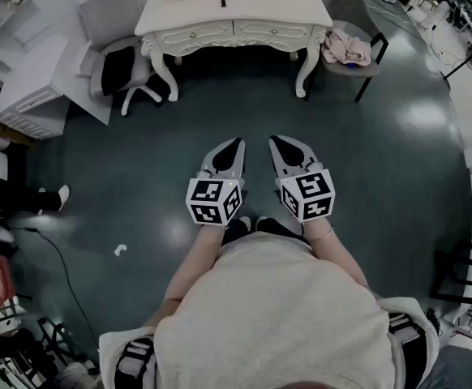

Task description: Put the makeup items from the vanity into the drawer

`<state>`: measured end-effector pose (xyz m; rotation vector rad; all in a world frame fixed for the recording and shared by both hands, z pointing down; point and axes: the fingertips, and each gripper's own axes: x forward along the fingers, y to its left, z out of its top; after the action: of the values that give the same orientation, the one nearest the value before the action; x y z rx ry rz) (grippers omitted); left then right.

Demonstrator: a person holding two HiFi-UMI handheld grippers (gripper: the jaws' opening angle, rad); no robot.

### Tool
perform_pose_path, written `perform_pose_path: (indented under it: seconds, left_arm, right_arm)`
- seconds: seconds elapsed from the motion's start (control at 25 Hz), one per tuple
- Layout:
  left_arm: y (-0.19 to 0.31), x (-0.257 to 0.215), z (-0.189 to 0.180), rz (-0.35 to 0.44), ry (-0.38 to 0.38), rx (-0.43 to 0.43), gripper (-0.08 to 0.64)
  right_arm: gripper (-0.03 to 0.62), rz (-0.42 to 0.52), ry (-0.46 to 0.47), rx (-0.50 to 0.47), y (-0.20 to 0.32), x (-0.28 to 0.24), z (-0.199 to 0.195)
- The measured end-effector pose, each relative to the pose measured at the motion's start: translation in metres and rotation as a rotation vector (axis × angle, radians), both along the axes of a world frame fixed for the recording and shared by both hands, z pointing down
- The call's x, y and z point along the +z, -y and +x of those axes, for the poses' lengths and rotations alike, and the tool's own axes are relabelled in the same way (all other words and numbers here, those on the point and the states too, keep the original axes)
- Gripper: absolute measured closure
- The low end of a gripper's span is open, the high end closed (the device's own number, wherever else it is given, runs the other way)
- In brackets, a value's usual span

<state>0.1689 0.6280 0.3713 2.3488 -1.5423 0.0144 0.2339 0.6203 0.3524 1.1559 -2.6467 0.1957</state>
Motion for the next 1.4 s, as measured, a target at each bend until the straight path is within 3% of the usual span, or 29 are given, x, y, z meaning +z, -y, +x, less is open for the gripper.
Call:
perform_pose_path:
  seconds: [0.4,0.6,0.8,1.0,1.12,1.4]
  left_arm:
    - [0.002,0.004,0.027,-0.001,-0.008,0.017,0.551]
    - [0.001,-0.011,0.034,0.068,-0.158,0.043,0.551]
    - [-0.001,-0.006,0.041,0.062,-0.21,0.039,0.551]
    - [0.014,0.007,0.039,0.048,-0.129,0.018,0.551]
    - [0.037,0.015,0.037,0.023,-0.139,0.047,0.551]
    - [0.131,0.03,0.006,-0.027,-0.097,0.074,0.551]
  right_arm:
    - [0.584,-0.004,0.027,-0.031,0.003,0.001,0.009]
    - [0.584,-0.022,0.13,-0.097,-0.003,-0.003,0.016]
    - [0.584,-0.116,0.215,-0.086,-0.009,0.015,0.038]
    - [0.584,-0.117,0.23,-0.073,0.008,0.017,0.037]
    - [0.584,-0.105,0.229,-0.049,0.032,0.019,0.033]
    - [0.584,-0.098,0.224,-0.015,0.125,0.028,0.003]
